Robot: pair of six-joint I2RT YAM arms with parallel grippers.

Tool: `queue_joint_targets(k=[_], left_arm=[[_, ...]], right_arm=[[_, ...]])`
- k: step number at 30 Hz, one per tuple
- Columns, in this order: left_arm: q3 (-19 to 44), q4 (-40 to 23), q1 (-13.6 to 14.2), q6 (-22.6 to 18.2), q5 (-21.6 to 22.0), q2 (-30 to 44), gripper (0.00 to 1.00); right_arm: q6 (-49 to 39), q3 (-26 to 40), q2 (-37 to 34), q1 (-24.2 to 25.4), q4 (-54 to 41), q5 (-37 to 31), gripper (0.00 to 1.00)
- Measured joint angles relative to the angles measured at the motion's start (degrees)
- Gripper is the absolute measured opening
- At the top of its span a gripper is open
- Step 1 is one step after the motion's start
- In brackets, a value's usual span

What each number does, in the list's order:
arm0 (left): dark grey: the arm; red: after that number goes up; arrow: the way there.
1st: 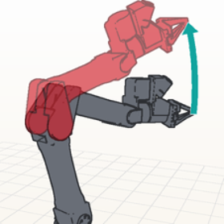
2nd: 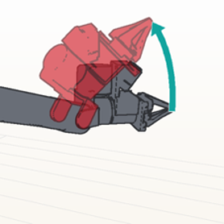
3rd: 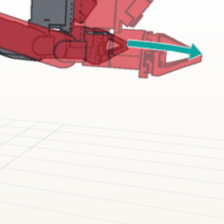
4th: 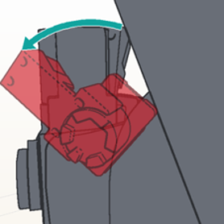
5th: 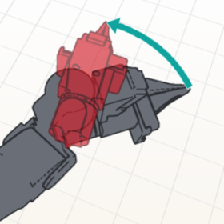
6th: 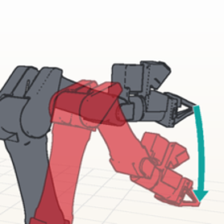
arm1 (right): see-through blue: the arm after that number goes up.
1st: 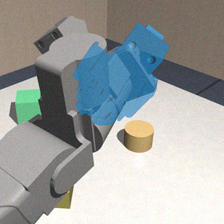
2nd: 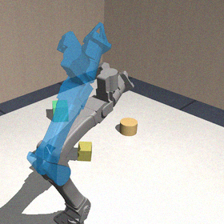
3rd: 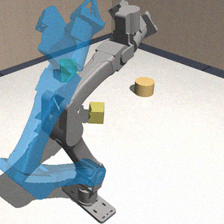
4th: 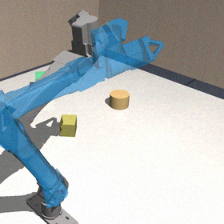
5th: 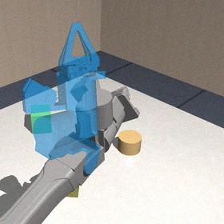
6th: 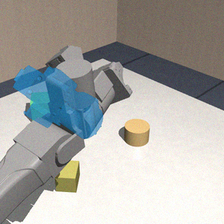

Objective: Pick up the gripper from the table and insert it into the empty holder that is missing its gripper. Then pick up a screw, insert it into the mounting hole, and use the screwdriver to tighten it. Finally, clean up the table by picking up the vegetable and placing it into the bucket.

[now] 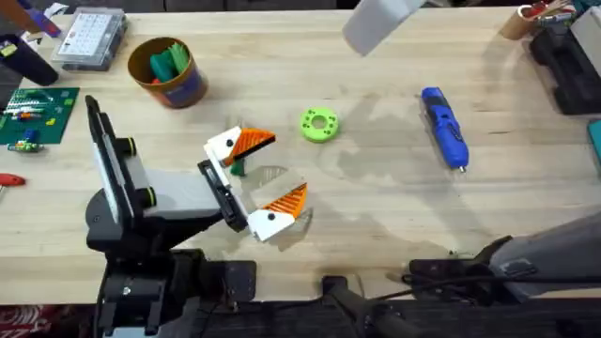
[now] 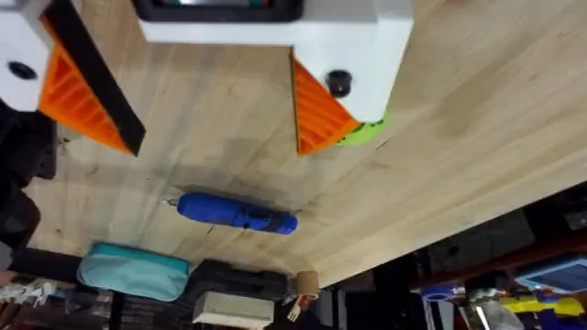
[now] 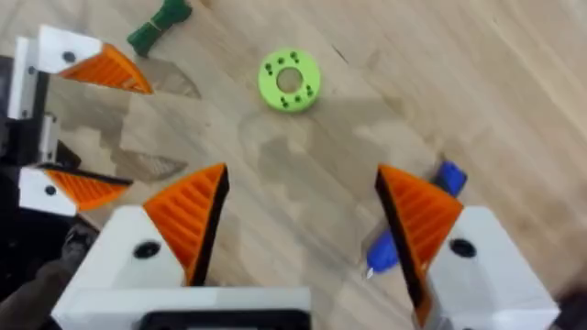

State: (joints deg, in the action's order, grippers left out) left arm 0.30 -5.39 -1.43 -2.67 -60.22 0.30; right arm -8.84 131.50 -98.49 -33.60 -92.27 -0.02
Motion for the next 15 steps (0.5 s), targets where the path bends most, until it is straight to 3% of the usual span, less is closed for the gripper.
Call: queue_joint_targets(k=[15], left_arm=[[0.0,-0.12,0.0,-0.38,-0.03,0.02,0.988]], right_arm=[[5.14,-0.01,0.27,9.9,-0.31,-0.83,0.996]])
